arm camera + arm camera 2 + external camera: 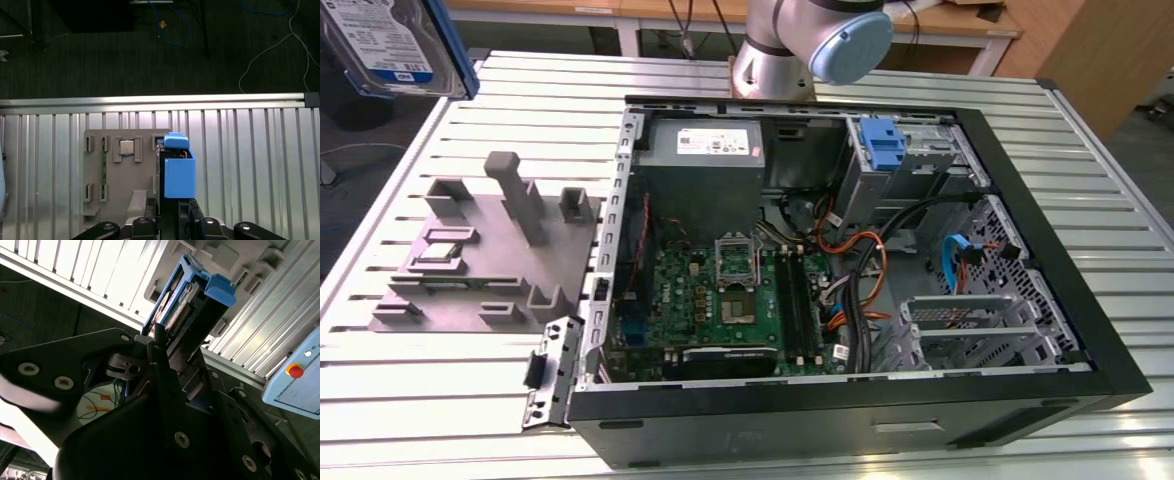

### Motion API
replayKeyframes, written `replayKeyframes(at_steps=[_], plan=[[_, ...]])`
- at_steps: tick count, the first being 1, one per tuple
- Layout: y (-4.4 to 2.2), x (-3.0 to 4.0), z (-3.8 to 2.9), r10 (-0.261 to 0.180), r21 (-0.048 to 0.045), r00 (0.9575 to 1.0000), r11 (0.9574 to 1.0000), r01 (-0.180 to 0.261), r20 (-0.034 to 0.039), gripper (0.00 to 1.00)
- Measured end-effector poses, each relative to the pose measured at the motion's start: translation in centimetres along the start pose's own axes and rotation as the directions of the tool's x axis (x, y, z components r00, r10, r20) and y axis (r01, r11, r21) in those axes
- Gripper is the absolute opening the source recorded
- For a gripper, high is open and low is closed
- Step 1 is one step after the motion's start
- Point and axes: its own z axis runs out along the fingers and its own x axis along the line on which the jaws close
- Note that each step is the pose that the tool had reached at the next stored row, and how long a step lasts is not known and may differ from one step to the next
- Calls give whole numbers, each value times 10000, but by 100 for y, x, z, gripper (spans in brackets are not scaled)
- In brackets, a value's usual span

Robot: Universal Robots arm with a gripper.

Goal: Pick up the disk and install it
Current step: 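Pick up the disk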

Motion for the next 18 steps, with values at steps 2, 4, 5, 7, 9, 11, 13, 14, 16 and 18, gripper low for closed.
replayKeyframes(at_steps=[2,4,5,7,9,11,13,14,16,18], plan=[[0,0,-1,0,0,10000,10000,0,0,35],[-7,-1,-3,0,-3,10000,10000,0,-2,35],[-15,-1,-3,0,-3,10000,10000,0,-2,35],[-40,-2,-3,0,-1,10000,10000,0,-1,35],[-74,-3,-6,0,-1,10000,10000,0,-1,35],[-109,-5,-7,0,-1,10000,10000,0,0,35],[-144,-6,-10,0,-2,10000,10000,0,-1,35],[-161,-7,-11,1,-2,10000,10000,-1,-1,35],[-198,-9,-13,1,-1,10000,10000,-1,-1,35],[-230,-10,-14,0,0,10000,10000,0,0,35]])
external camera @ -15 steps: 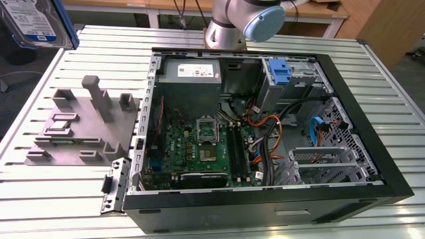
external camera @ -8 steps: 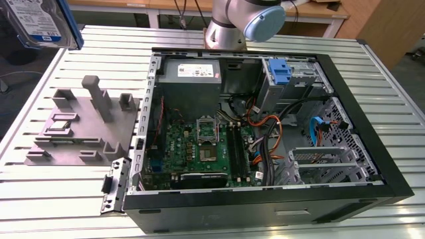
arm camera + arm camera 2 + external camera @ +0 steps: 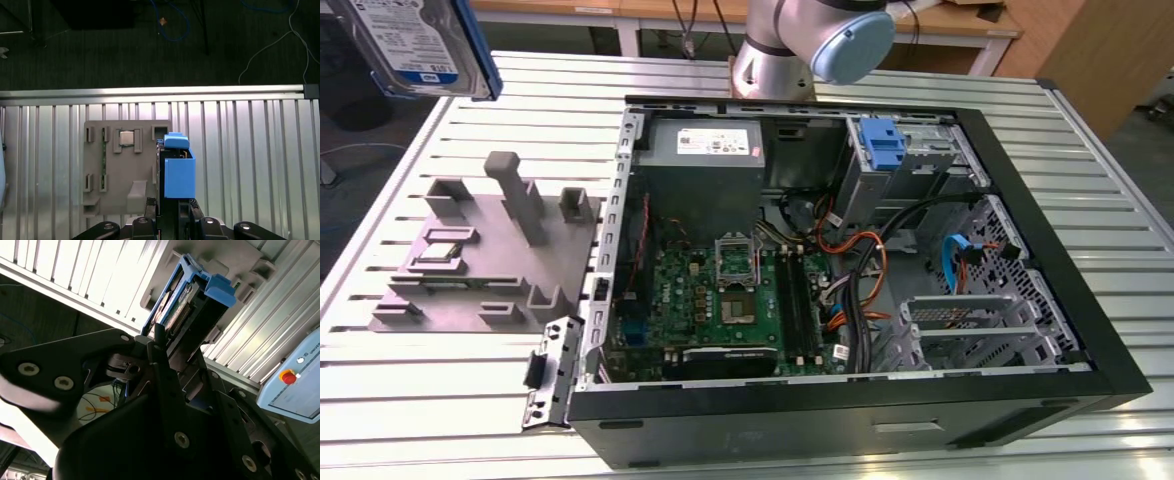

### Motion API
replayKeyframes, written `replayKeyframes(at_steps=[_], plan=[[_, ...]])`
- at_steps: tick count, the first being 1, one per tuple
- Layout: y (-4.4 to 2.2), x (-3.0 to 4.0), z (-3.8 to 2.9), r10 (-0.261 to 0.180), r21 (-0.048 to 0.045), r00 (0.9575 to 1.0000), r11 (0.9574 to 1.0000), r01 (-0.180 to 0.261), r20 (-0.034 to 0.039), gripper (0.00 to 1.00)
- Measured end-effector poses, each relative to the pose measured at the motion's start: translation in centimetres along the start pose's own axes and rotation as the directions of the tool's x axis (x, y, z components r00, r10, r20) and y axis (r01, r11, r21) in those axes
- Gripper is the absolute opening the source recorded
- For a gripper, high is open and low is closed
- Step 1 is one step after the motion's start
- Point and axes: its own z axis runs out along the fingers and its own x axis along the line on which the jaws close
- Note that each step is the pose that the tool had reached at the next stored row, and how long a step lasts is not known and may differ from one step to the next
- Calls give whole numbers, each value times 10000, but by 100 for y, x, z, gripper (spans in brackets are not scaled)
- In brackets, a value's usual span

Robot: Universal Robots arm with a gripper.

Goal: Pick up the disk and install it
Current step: 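Pick up the disk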

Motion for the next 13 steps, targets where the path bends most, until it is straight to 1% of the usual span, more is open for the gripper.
replayKeyframes(at_steps=[3,9,13], plan=[[-30,-2,-2,0,-1,10000,10000,0,0,35],[-33,-2,-3,0,-1,10000,10000,0,-1,35],[-33,-2,-18,0,0,10000,10000,0,0,35]])
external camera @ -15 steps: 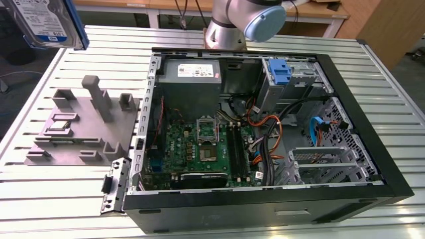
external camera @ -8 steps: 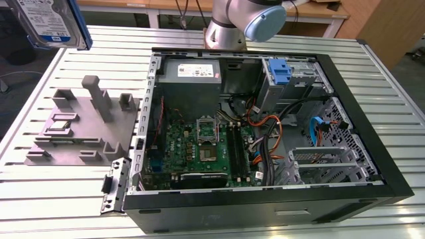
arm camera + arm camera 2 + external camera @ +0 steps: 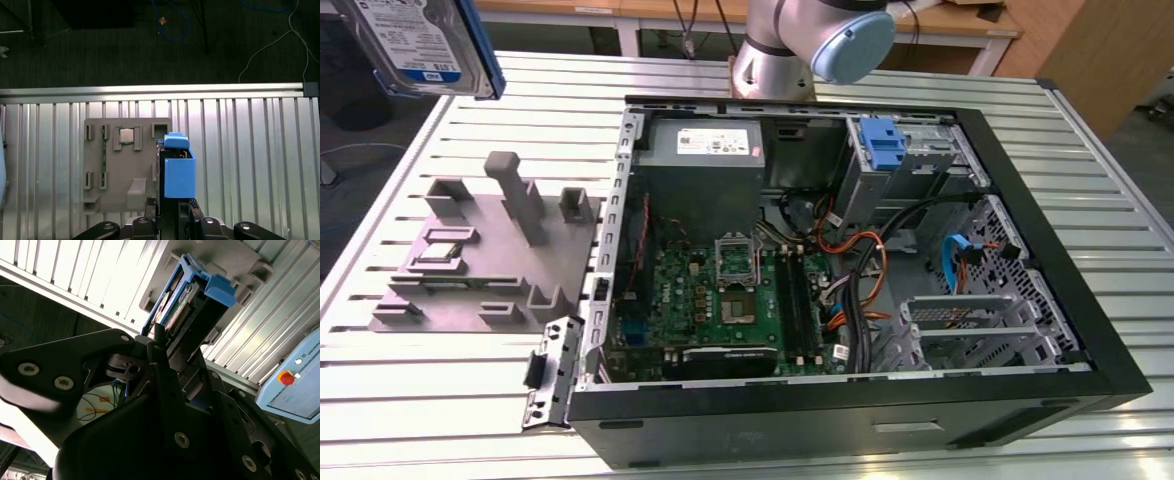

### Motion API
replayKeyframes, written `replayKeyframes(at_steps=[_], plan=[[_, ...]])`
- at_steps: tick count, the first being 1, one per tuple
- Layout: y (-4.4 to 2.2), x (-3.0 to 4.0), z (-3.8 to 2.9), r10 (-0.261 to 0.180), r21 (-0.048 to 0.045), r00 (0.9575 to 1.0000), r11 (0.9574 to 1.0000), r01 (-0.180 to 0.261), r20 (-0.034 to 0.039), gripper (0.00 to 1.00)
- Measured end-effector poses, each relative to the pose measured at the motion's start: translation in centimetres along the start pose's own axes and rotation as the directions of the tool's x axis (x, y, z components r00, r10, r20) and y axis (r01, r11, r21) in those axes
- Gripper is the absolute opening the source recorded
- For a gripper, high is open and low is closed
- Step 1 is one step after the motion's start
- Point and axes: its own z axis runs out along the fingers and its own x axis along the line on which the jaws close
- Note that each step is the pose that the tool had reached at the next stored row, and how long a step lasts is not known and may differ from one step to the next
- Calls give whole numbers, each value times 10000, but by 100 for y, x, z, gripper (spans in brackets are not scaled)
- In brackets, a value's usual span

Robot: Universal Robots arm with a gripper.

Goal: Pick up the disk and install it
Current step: 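Pick up the disk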

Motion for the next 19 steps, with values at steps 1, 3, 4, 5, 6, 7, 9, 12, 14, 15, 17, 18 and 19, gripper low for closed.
replayKeyframes(at_steps=[1,3,4,5,6,7,9,12,14,15,17,18,19], plan=[[0,0,0,0,0,10000,10000,0,0,35],[0,0,0,0,0,10000,10000,0,0,35],[0,0,-1,0,-1,10000,10000,0,0,35],[0,0,-1,0,0,10000,10000,0,-1,35],[0,0,-1,0,0,10000,10000,0,0,35],[0,0,-1,0,0,10000,10000,0,0,35],[-3,0,-3,0,-2,10000,10000,0,-1,35],[-22,-1,-3,-1,-1,10000,10000,1,0,35],[-57,-2,-5,0,-1,10000,10000,0,-1,35],[-71,-3,-6,0,-1,10000,10000,0,0,35],[-120,-5,-8,0,0,10000,10000,0,-1,35],[-138,-6,-9,0,0,10000,10000,0,0,35],[-156,-7,-10,0,0,10000,10000,0,0,35]])
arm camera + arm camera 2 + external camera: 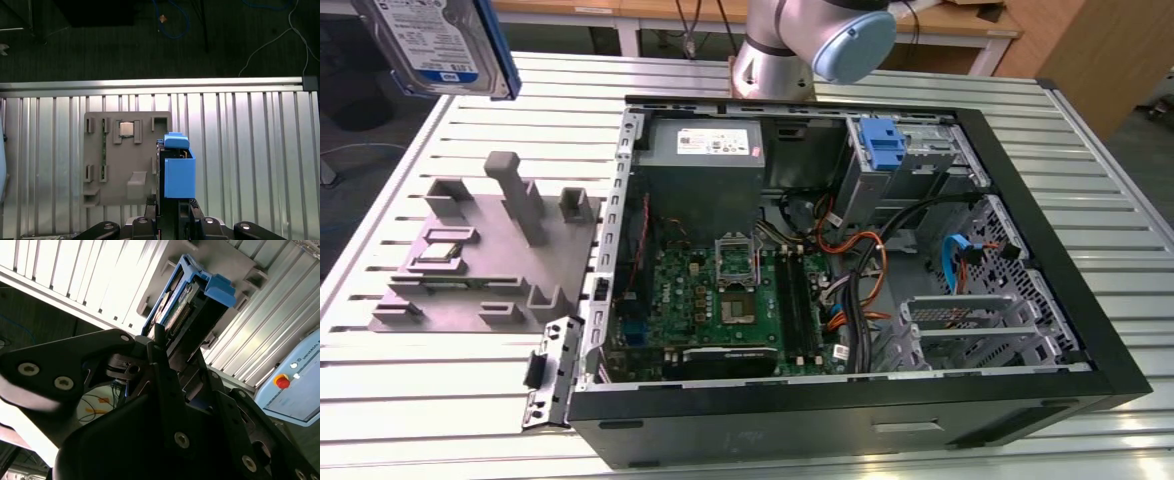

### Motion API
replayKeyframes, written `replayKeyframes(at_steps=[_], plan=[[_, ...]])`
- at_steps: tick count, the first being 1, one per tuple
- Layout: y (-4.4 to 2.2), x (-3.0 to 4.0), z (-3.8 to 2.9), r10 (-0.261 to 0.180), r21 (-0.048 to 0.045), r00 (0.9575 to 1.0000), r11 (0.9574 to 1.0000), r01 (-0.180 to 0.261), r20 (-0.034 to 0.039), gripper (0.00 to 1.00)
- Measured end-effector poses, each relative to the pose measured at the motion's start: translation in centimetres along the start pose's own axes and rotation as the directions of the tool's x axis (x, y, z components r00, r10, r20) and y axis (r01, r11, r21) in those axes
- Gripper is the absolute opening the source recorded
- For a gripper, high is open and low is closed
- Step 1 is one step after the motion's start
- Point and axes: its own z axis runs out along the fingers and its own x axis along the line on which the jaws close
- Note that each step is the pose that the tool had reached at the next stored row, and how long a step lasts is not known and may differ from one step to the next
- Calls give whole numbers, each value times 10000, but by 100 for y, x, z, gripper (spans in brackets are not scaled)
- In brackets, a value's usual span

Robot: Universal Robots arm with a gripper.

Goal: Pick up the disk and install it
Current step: 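Pick up the disk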

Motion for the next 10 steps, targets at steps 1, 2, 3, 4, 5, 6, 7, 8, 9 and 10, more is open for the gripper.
replayKeyframes(at_steps=[1,2,3,4,5,6,7,8,9,10], plan=[[-18,-1,-1,0,0,10000,10000,0,0,35],[-36,-2,-2,0,0,10000,10000,0,0,35],[-54,-3,-4,0,-1,10000,10000,0,0,35],[-74,-3,-4,0,0,10000,10000,0,0,35],[-92,-4,-6,0,0,10000,10000,0,0,35],[-111,-5,-7,1,-1,10000,10000,-1,0,35],[-130,-6,-8,0,0,10000,10000,0,0,35],[-148,-7,-9,1,-2,10000,10000,-1,-1,35],[-166,-7,-10,0,0,10000,10000,0,0,35],[-183,-8,-11,0,0,10000,10000,0,0,35]])
